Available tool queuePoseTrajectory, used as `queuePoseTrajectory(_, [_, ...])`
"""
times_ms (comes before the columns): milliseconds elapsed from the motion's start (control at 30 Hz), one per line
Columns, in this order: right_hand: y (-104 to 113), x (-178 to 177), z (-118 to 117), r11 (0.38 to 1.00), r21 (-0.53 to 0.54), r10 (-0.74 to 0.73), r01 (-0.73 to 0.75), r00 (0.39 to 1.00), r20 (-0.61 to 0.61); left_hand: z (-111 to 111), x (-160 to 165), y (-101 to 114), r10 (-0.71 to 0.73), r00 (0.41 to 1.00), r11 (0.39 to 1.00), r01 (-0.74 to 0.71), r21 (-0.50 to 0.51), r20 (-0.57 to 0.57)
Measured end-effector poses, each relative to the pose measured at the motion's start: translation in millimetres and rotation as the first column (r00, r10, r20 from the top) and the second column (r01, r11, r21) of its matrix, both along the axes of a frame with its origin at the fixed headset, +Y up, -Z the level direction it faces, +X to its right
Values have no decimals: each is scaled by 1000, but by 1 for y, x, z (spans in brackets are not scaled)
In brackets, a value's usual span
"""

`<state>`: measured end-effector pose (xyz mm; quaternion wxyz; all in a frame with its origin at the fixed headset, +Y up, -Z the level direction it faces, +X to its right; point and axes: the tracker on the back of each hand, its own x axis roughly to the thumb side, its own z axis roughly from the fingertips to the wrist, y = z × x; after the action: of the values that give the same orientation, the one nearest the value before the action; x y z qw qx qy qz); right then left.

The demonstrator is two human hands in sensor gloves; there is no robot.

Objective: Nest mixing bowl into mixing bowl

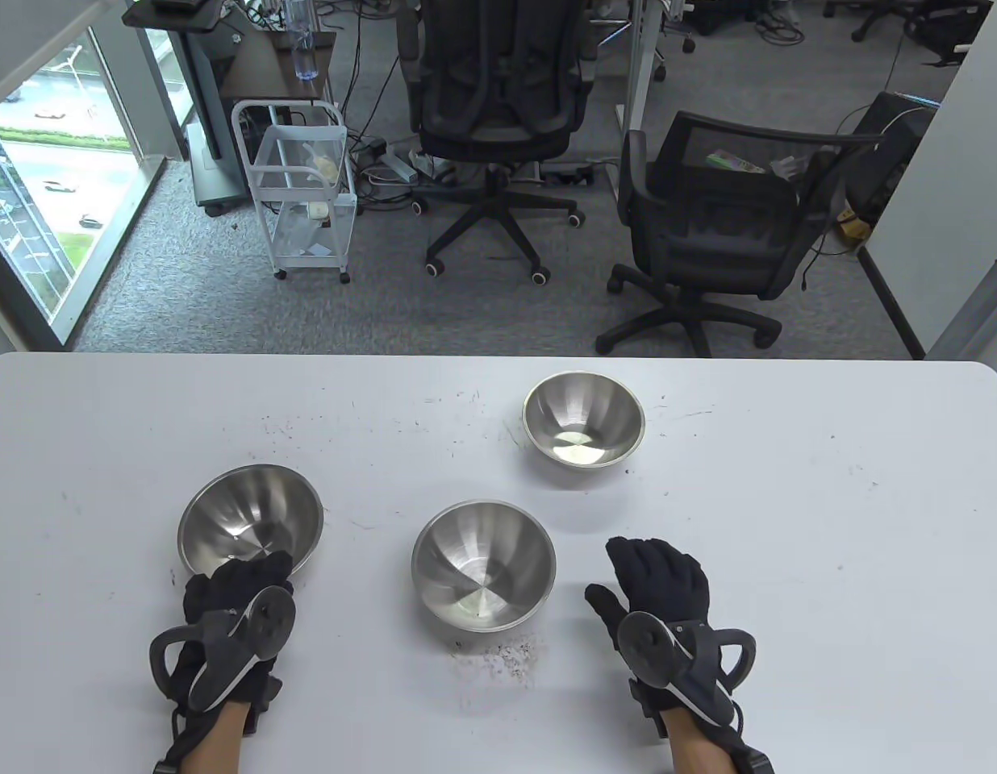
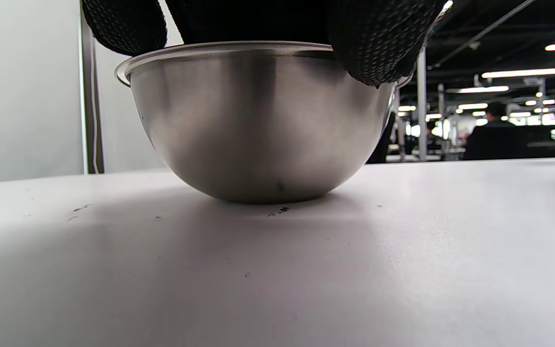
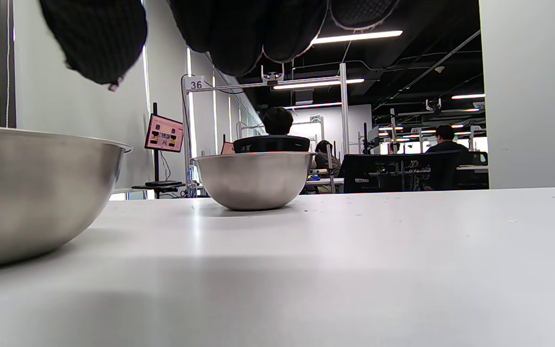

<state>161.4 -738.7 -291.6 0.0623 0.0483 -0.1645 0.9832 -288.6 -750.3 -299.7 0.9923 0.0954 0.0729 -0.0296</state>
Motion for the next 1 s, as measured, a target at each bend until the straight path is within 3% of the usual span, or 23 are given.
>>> queuePoseTrajectory(567, [0,-1,0,1000,6,-2,2,1000,-7,-4,1,-2,-30,998,998,34,59,-58])
queuePoseTrajectory(1000, [1,-1,1,999,27,-18,18,1000,-14,3,23,13,-48,999,985,46,165,7])
